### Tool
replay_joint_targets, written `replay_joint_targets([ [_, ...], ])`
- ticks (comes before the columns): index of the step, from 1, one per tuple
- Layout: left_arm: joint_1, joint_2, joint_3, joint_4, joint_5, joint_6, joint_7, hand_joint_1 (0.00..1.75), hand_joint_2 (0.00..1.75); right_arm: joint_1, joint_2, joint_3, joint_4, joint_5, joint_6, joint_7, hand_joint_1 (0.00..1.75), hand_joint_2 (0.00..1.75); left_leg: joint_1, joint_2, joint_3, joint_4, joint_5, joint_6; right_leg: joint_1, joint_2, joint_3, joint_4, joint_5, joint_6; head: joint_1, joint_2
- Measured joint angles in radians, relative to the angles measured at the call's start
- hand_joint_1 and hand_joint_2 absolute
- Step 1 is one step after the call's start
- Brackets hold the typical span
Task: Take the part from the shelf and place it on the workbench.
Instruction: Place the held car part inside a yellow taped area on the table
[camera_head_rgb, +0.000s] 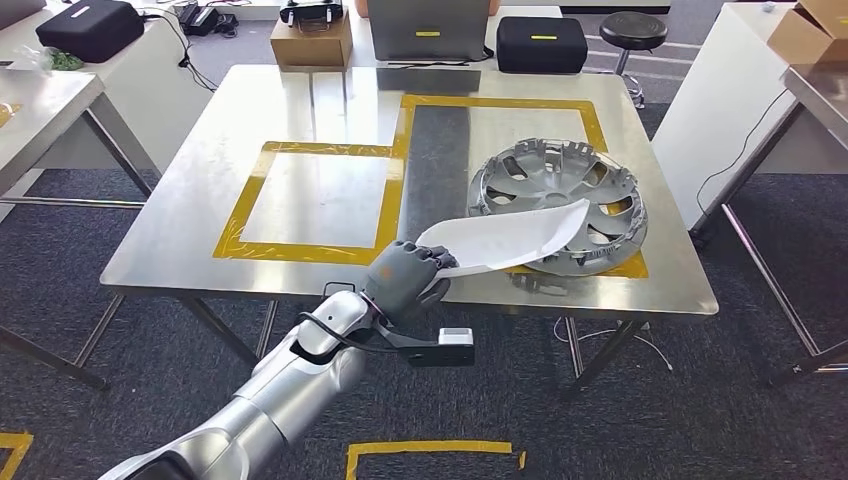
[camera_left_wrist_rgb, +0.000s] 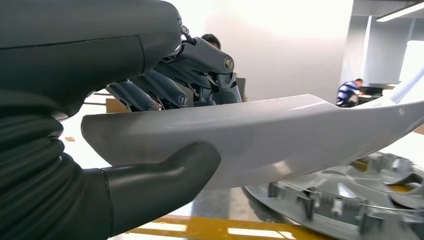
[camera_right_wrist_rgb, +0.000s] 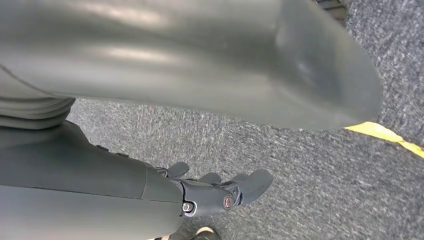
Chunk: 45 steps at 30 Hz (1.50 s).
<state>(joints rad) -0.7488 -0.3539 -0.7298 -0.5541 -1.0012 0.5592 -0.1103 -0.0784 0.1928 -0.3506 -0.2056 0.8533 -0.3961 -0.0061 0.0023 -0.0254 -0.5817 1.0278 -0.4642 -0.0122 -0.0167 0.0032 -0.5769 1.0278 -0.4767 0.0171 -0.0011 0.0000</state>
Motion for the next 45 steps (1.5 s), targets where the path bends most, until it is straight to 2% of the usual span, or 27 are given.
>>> replay_joint_targets([
  [9,-0.087,-0.002,-0.002,0.097,-0.091,-0.036,0.166,1.75,1.75,0.0,0.011,0.0,0.0,0.016,0.012,0.007,0.0,0.0,0.0,0.0,0.0,0.0,0.0,0.0,0.0,0.0,0.0,0.0,0.0,0.0,0.0,0.0],
  [17,-0.169,0.007,-0.002,0.19,-0.184,-0.086,0.278,1.75,1.75,-0.002,0.023,0.0,0.0,0.03,0.016,0.006,0.0,0.0,0.0,0.0,0.0,0.0,0.0,0.0,0.0,0.0,0.0,0.0,0.0,0.0,0.0,0.0],
  [27,-0.227,0.085,0.001,0.247,-0.281,-0.192,0.42,1.75,1.75,-0.003,0.029,0.0,0.0,0.058,0.03,0.012,0.0,0.0,0.0,0.0,-0.001,0.0,0.001,-0.002,0.0,0.0,-0.001,0.001,0.0,0.0,0.0,0.0],
  [36,-0.253,0.159,0.017,0.273,-0.297,-0.227,0.483,1.75,1.75,-0.003,0.03,0.0,0.0,0.065,0.037,0.013,0.0,0.0,0.0,0.0,-0.001,0.0,0.002,-0.002,0.0,0.001,-0.001,0.001,0.001,-0.001,0.0,0.0],
  [45,-0.262,0.194,0.052,0.284,-0.279,-0.235,0.469,1.75,1.75,-0.003,0.031,0.0,0.0,0.072,0.045,0.013,0.0,0.0,0.0,0.0,-0.001,0.0,0.002,-0.002,0.0,0.001,-0.001,0.001,0.001,-0.001,0.0,0.0],
])
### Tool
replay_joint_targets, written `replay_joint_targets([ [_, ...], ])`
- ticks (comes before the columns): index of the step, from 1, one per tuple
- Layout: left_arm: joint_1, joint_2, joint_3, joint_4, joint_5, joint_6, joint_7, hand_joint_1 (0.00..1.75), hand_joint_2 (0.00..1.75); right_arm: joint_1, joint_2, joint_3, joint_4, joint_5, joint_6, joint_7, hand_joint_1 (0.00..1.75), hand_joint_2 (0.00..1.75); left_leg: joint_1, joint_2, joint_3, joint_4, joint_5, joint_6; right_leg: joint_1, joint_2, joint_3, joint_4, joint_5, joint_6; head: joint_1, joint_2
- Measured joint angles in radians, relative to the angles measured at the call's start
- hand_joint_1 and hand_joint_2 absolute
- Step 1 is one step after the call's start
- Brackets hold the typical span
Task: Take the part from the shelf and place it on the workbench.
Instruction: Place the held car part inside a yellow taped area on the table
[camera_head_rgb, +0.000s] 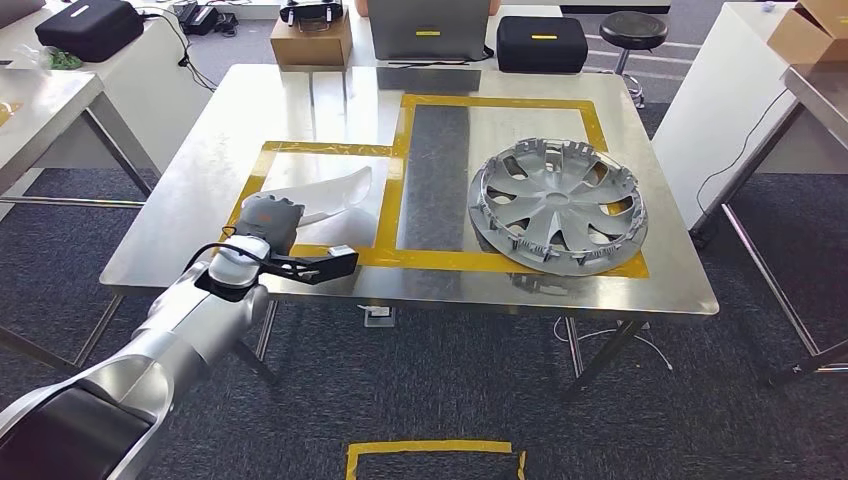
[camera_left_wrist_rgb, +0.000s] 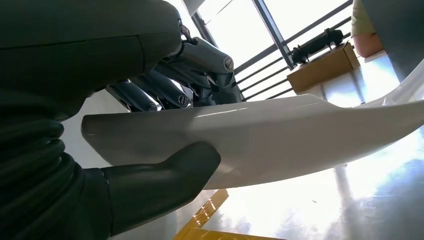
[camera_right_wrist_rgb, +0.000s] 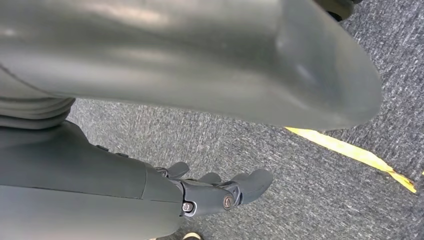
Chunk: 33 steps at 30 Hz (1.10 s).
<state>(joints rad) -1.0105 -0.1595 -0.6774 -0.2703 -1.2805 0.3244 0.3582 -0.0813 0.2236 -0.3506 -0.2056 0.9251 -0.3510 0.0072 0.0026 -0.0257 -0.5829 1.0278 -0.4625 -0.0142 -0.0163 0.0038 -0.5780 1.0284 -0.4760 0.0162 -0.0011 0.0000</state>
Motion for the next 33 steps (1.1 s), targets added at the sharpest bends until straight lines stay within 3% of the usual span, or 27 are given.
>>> replay_joint_targets([
  [16,-0.002,0.008,0.06,0.002,0.014,0.039,-0.062,1.75,1.75,-0.001,0.0,0.0,0.0,0.009,-0.001,0.004,0.0,0.0,0.0,0.0,0.0,0.0,0.0,0.0,0.0,0.0,0.0,0.0,0.0,0.0,0.0,0.0],
  [20,-0.002,0.008,0.068,0.002,0.014,0.031,-0.071,0.0,1.75,-0.001,0.0,0.0,0.0,0.01,-0.001,-0.001,0.0,0.0,0.0,0.0,0.0,0.0,0.0,0.0,0.0,0.0,0.0,0.0,0.0,0.0,0.0,0.0],
  [31,-0.001,0.005,0.099,0.002,0.01,0.045,-0.117,0.0,1.75,-0.001,0.0,0.0,0.0,0.019,-0.001,-0.007,0.0,0.0,0.0,0.0,0.0,0.0,0.0,0.0,0.0,0.0,0.0,0.0,0.0,0.0,0.0,0.0],
  [33,-0.001,0.004,0.106,0.002,0.011,0.05,-0.128,0.0,0.87,-0.001,0.0,0.0,0.0,0.02,-0.001,-0.007,0.0,0.0,0.0,0.0,0.0,0.0,0.0,0.0,0.0,0.0,0.0,0.0,0.0,0.0,0.0,0.0],
])
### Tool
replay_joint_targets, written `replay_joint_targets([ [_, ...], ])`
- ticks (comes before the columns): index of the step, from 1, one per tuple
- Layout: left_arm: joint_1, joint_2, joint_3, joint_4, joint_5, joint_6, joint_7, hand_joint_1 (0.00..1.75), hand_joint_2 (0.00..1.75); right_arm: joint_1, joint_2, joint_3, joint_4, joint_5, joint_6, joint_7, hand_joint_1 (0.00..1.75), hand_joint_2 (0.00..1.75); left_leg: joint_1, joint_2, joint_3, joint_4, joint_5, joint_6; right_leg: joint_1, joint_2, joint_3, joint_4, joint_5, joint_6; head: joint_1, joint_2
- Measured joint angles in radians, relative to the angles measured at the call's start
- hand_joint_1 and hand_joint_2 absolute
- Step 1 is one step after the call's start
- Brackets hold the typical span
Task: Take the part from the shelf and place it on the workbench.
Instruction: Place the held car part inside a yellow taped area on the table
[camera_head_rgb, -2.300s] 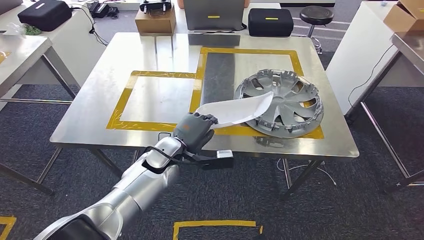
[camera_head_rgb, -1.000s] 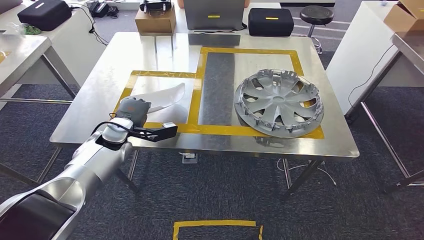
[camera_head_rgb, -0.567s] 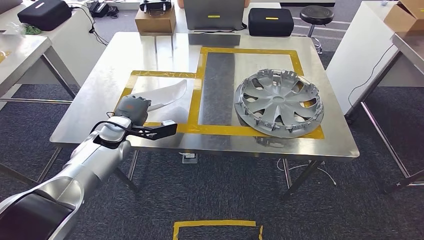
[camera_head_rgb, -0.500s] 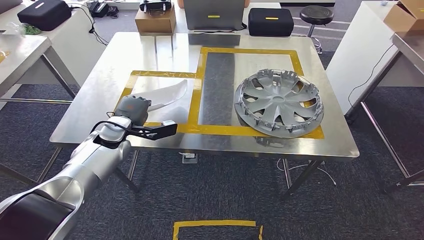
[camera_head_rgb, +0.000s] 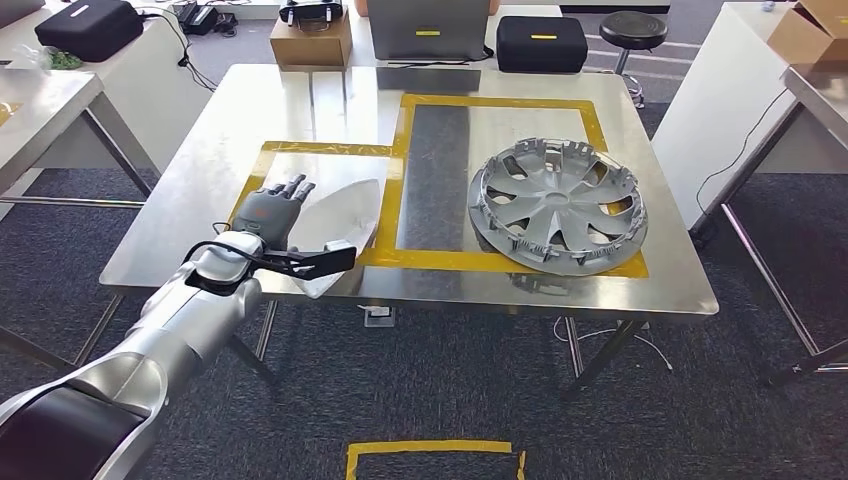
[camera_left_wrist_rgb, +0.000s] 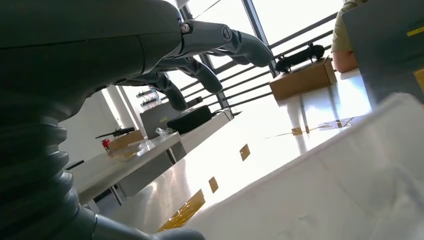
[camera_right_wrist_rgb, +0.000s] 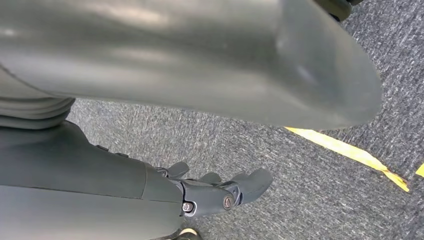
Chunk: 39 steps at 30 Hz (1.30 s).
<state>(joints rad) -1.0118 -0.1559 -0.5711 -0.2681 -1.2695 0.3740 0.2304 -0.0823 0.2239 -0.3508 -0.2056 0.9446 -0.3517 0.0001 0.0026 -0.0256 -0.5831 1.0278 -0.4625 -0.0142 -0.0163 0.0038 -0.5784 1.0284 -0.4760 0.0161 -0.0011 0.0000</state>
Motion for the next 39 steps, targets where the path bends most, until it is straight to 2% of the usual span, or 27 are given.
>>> replay_joint_targets([
  [2,0.0,-0.002,0.008,0.0,0.004,0.005,-0.013,0.0,0.0,0.0,0.0,0.0,0.0,0.001,0.0,0.0,0.0,0.0,0.0,0.0,0.0,0.0,0.0,0.0,0.0,0.0,0.0,0.0,0.0,0.0,0.0,0.0],
  [14,0.018,-0.022,0.088,-0.009,0.076,0.046,-0.107,0.0,0.0,-0.001,0.0,-0.004,0.0,0.006,0.001,0.0,0.0,0.0,0.0,0.0,0.0,0.0,0.0,0.0,0.0,0.0,0.0,0.0,0.0,0.0,0.0,0.0],
  [26,0.037,-0.012,0.149,-0.014,0.066,0.052,-0.098,0.0,0.0,-0.005,0.0,-0.01,0.0,0.019,0.005,-0.007,0.0,0.0,-0.001,0.0,-0.001,0.001,0.0,0.0,0.0,0.0,0.0,-0.001,0.0,0.0,0.0,0.0],
  [31,0.039,-0.009,0.156,-0.016,0.055,0.051,-0.099,0.0,0.0,-0.009,0.0,-0.01,0.0,0.043,0.013,0.006,0.0,0.0,-0.004,-0.001,-0.006,0.006,-0.001,0.012,-0.005,-0.001,0.0,-0.005,0.005,0.008,-0.003,0.0],
  [33,0.038,-0.009,0.16,-0.021,0.053,0.051,-0.1,0.0,0.0,-0.011,0.0,-0.01,0.0,0.047,0.015,0.011,0.0,0.0,0.003,-0.003,0.002,-0.012,0.009,0.019,-0.004,-0.002,0.0,-0.003,0.001,0.013,-0.004,0.0],
  [35,0.037,-0.01,0.165,-0.025,0.05,0.05,-0.099,0.0,0.0,-0.013,0.0,-0.01,0.0,0.051,0.016,0.017,0.0,0.0,0.012,-0.005,0.01,-0.03,0.02,0.026,-0.003,-0.002,-0.026,0.055,-0.038,0.018,0.0,0.0],
  [37,0.041,-0.011,0.168,-0.025,0.047,0.047,-0.099,0.0,0.0,-0.014,0.0,-0.01,0.0,0.052,0.016,0.021,0.0,0.0,0.014,-0.011,0.008,-0.032,0.023,0.028,-0.006,-0.002,-0.088,0.181,-0.098,0.024,0.005,0.0],
  [38,0.045,-0.011,0.168,-0.026,0.046,0.045,-0.099,0.0,0.0,-0.014,-0.001,-0.01,0.0,0.052,0.016,0.021,0.0,0.0,0.016,-0.017,0.005,-0.031,0.023,0.027,-0.009,-0.002,-0.115,0.233,-0.114,0.028,0.006,0.0],
  [39,0.049,-0.011,0.168,-0.026,0.045,0.044,-0.098,0.0,0.0,-0.013,-0.002,-0.01,0.0,0.052,0.016,0.021,0.0,0.0,0.019,-0.024,0.003,-0.027,0.023,0.024,-0.012,-0.002,-0.126,0.253,-0.111,0.033,0.006,0.0],
])
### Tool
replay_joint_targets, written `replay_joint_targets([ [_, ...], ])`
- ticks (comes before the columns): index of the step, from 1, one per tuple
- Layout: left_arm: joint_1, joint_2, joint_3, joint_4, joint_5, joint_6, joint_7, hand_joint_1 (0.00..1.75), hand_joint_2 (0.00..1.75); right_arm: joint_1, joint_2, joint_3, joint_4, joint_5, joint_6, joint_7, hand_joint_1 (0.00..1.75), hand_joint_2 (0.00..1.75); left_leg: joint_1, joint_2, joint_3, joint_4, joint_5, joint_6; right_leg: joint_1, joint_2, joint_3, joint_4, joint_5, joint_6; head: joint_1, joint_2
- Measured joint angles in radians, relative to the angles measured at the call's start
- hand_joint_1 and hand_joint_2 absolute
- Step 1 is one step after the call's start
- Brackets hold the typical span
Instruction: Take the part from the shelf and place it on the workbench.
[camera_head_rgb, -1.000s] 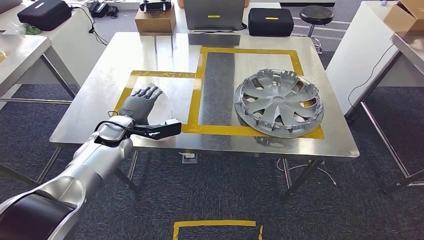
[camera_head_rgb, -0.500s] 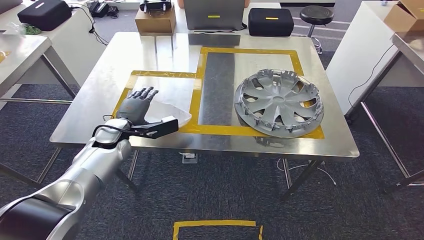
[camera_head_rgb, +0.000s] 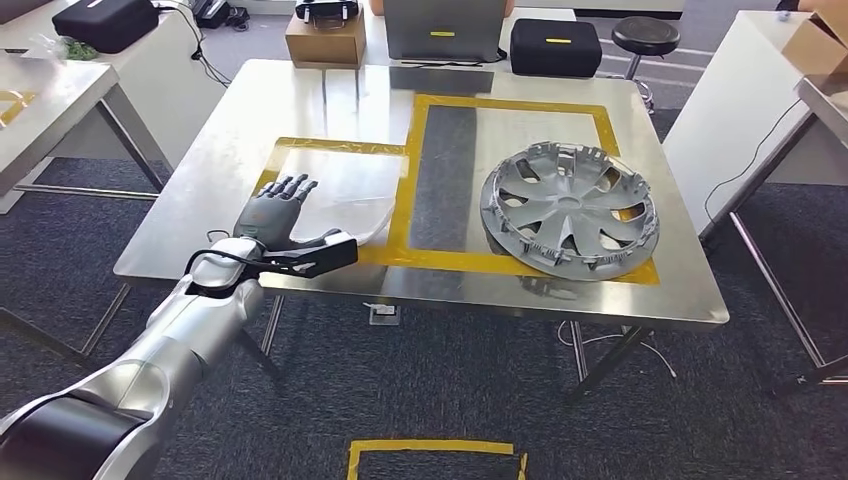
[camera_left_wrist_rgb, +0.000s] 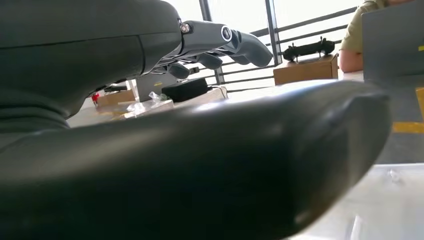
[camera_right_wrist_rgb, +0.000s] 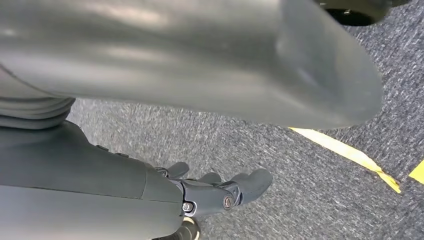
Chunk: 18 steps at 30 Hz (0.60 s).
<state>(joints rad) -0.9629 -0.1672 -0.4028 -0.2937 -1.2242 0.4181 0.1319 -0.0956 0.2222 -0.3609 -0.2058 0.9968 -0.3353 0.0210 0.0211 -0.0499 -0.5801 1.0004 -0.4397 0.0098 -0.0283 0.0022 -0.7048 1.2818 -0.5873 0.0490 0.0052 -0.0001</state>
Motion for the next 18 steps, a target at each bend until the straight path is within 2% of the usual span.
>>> replay_joint_targets([
  [1,0.003,0.0,0.0,0.0,-0.001,0.0,0.0,0.0,0.0,0.0,-0.001,0.0,0.0,0.0,0.0,0.0,0.0,0.0,0.004,-0.009,-0.003,0.005,-0.001,-0.005,-0.004,0.001,0.008,-0.019,0.022,0.005,0.0,0.0],
  [2,0.004,-0.001,0.0,0.0,-0.001,-0.001,0.0,0.0,0.0,0.0,-0.001,0.0,0.0,0.0,0.0,0.0,0.0,0.0,0.01,-0.019,-0.005,0.012,-0.004,-0.012,-0.009,0.006,0.034,-0.075,0.057,0.01,0.0,0.0],
  [3,0.004,-0.003,0.0,0.0,-0.001,-0.001,0.001,0.0,0.0,0.0,-0.001,0.0,0.0,0.0,0.001,0.0,0.0,0.0,0.015,-0.029,-0.01,0.02,-0.008,-0.021,-0.016,0.023,0.068,-0.14,0.083,0.016,0.001,0.0],
  [4,0.004,-0.004,0.001,0.0,-0.001,-0.002,0.002,0.0,0.0,0.0,-0.001,0.0,0.0,0.0,0.002,0.0,0.0,0.0,0.018,-0.039,-0.016,0.029,-0.011,-0.032,-0.019,0.039,0.094,-0.195,0.101,0.017,0.004,0.0],
  [5,0.004,-0.006,0.001,-0.001,-0.001,-0.003,0.002,0.0,0.0,0.0,-0.001,0.0,0.0,0.001,0.003,0.0,0.0,0.0,0.019,-0.049,-0.022,0.034,-0.013,-0.042,-0.02,0.049,0.11,-0.229,0.108,0.013,0.006,0.0],
  [6,0.005,-0.007,0.001,-0.001,-0.001,-0.003,0.003,0.0,0.0,0.0,-0.001,0.0,0.0,0.001,0.004,0.0,0.0,0.0,0.02,-0.058,-0.027,0.035,-0.011,-0.053,-0.017,0.054,0.114,-0.238,0.105,0.005,0.006,0.0],
  [8,0.006,-0.005,0.002,-0.001,-0.002,-0.004,0.003,0.0,0.0,-0.001,-0.002,0.0,0.0,0.002,0.005,0.0,0.0,0.0,0.022,-0.071,-0.032,0.026,-0.003,-0.069,-0.012,0.034,0.111,-0.237,0.109,-0.018,0.004,0.0],
  [9,0.006,-0.003,0.003,-0.001,-0.002,-0.004,0.004,0.0,0.0,-0.003,-0.002,0.0,0.0,0.002,0.004,0.0,0.0,0.0,0.022,-0.057,-0.036,0.029,-0.004,-0.074,-0.012,0.024,0.111,-0.239,0.111,-0.029,0.0,0.0],
  [10,0.006,-0.001,0.004,-0.001,-0.002,-0.004,0.004,0.0,0.0,-0.004,-0.002,0.0,0.0,0.003,0.004,0.0,0.0,0.0,0.02,-0.033,-0.046,0.047,-0.014,-0.076,-0.012,0.014,0.111,-0.241,0.112,-0.038,-0.005,0.0],
  [12,0.005,-0.001,0.006,-0.001,-0.002,-0.004,0.004,0.0,0.0,-0.004,-0.002,0.0,0.0,0.003,0.005,0.0,0.0,0.0,0.014,0.023,-0.095,0.15,-0.064,-0.075,-0.007,-0.009,0.111,-0.243,0.112,-0.053,-0.016,0.0],
  [14,0.009,-0.002,0.007,0.0,-0.002,-0.005,0.004,0.0,0.0,-0.002,-0.002,0.0,0.0,0.003,0.006,0.0,0.0,0.0,0.012,0.039,-0.158,0.281,-0.116,-0.072,0.0,-0.033,0.111,-0.242,0.111,-0.059,-0.021,0.0],
  [15,0.013,-0.002,0.007,0.0,-0.002,-0.006,0.004,0.0,0.0,-0.002,-0.002,0.0,0.0,0.002,0.006,0.0,0.0,0.0,0.01,0.041,-0.172,0.312,-0.12,-0.07,0.004,-0.045,0.112,-0.242,0.11,-0.061,-0.021,0.0],
  [16,0.015,-0.002,0.007,0.0,-0.004,-0.008,0.004,0.0,0.0,-0.003,-0.002,0.0,0.0,0.002,0.006,0.0,0.0,0.0,0.008,0.043,-0.166,0.303,-0.105,-0.065,0.007,-0.058,0.113,-0.242,0.109,-0.062,-0.022,0.0],
  [17,0.017,-0.002,0.007,-0.001,-0.006,-0.009,0.003,0.0,0.0,-0.003,-0.002,0.0,0.0,0.002,0.006,0.0,0.0,0.0,0.005,0.051,-0.142,0.257,-0.077,-0.059,0.009,-0.07,0.116,-0.242,0.107,-0.063,-0.022,0.0],
  [18,0.017,-0.002,0.007,-0.002,-0.008,-0.009,0.002,0.0,0.0,-0.003,-0.002,0.0,0.0,0.003,0.006,0.0,0.0,0.0,-0.001,0.07,-0.105,0.187,-0.045,-0.051,0.011,-0.082,0.12,-0.242,0.105,-0.062,-0.023,0.0],
])
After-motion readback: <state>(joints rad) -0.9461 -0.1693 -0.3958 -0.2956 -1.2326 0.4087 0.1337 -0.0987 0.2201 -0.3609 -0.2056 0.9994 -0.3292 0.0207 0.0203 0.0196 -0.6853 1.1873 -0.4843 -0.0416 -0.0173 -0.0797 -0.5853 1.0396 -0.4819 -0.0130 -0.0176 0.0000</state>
